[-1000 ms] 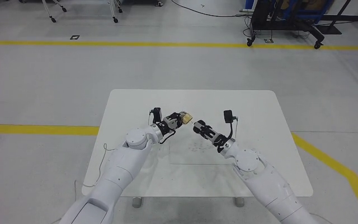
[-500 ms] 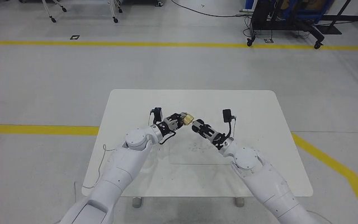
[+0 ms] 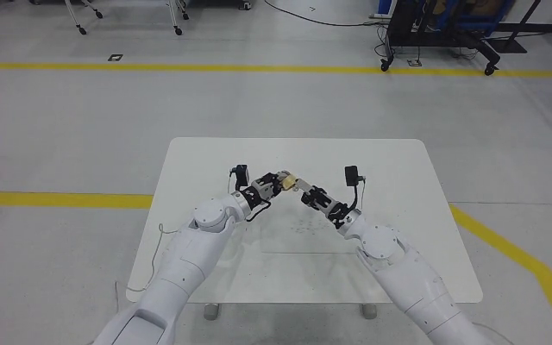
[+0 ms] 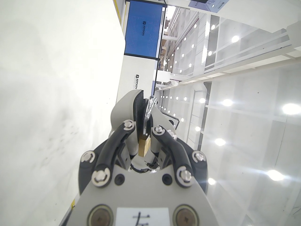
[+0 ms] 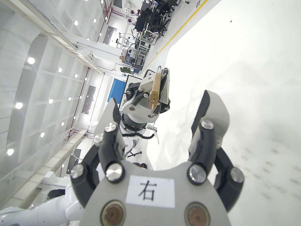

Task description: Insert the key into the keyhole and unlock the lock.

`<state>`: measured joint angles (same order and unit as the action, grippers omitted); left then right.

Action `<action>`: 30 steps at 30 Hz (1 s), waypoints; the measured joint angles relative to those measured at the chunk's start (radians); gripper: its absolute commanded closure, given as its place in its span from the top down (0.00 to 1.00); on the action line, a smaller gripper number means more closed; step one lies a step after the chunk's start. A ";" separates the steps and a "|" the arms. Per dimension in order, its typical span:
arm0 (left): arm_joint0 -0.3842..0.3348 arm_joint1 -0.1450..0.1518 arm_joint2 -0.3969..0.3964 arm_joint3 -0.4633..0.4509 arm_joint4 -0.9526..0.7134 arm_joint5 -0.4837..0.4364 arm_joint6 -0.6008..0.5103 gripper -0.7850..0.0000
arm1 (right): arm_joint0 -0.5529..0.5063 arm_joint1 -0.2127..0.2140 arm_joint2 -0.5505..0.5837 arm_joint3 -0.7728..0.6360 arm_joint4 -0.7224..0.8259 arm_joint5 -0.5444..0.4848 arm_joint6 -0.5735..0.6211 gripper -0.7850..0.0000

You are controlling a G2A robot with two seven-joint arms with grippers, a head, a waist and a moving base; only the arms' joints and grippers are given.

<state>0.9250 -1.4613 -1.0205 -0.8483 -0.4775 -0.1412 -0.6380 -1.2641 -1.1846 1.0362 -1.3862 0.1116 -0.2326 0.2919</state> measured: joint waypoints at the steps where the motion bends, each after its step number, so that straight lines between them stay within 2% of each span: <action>1: 0.001 0.000 -0.001 -0.001 0.001 -0.003 0.000 0.00 | -0.009 -0.001 0.004 -0.008 0.034 -0.008 0.015 1.00; 3: 0.003 0.000 -0.003 -0.004 0.003 -0.008 -0.002 0.00 | -0.025 -0.003 0.016 -0.018 0.151 -0.023 0.076 0.98; 4: 0.004 0.000 -0.004 -0.006 0.003 -0.011 -0.004 0.00 | -0.029 -0.004 0.019 -0.018 0.204 -0.025 0.112 0.91; 6: 0.006 0.000 -0.006 -0.007 0.001 -0.015 -0.010 0.00 | -0.034 -0.007 0.027 -0.008 0.331 -0.021 0.199 0.63; 7: 0.006 0.000 -0.006 -0.008 0.001 -0.015 -0.013 0.00 | -0.033 -0.007 0.031 0.001 0.373 -0.018 0.227 0.54; 9: 0.006 0.000 -0.005 -0.009 0.005 -0.016 -0.022 0.00 | -0.031 -0.009 0.036 0.020 0.435 -0.008 0.263 0.44; 16: 0.008 0.000 -0.007 -0.012 0.011 -0.026 -0.033 0.00 | -0.022 -0.016 0.035 0.056 0.497 0.054 0.293 0.44; 20: 0.009 0.000 -0.009 -0.014 0.013 -0.031 -0.038 0.00 | -0.018 -0.021 0.036 0.071 0.528 0.060 0.312 0.35; 24: 0.012 0.000 -0.011 -0.017 0.018 -0.035 -0.040 0.00 | -0.014 -0.024 0.039 0.084 0.537 0.064 0.311 0.31; 30: 0.013 0.000 -0.013 -0.020 0.024 -0.036 -0.044 0.00 | -0.005 -0.031 0.041 0.109 0.562 0.074 0.304 0.33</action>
<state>0.9384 -1.4610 -1.0338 -0.8680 -0.4535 -0.1774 -0.6823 -1.2686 -1.2158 1.0767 -1.2771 0.6731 -0.1586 0.5961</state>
